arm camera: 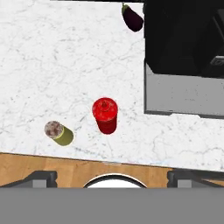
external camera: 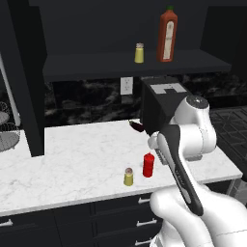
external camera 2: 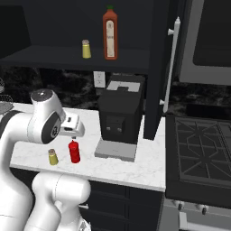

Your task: Put the shaker and condiment bottle from the counter next to their counterparts in the cabinet.

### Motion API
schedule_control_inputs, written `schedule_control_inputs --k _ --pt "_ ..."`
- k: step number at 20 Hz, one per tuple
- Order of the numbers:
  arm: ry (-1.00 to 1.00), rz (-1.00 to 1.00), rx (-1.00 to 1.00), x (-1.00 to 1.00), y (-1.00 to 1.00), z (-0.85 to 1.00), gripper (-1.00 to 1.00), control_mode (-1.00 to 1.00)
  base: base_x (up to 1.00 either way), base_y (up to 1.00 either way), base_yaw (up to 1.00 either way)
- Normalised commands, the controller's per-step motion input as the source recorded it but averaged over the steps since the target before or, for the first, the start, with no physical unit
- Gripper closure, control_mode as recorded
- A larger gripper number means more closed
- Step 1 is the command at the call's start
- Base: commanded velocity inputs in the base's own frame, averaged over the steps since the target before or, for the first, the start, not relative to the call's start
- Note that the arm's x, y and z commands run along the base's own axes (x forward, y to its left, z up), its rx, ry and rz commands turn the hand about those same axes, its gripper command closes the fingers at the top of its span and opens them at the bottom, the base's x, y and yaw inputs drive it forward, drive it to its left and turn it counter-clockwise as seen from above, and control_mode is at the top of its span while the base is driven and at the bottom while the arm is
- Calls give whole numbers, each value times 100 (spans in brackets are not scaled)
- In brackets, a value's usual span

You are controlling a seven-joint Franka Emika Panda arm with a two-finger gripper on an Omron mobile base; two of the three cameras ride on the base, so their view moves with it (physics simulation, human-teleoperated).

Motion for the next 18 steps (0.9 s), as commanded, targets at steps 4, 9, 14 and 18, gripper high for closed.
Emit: schedule_control_inputs --k 4,9,14,18 --pt "-11 0 0 0 2 -7 -100 -100 0 0 0" --pt "-3 0 0 0 1 -8 -100 -100 0 0 0" --pt "0 0 0 0 5 -9 -100 -100 0 0 0" --pt "0 0 0 0 10 -10 -100 -100 0 0 0"
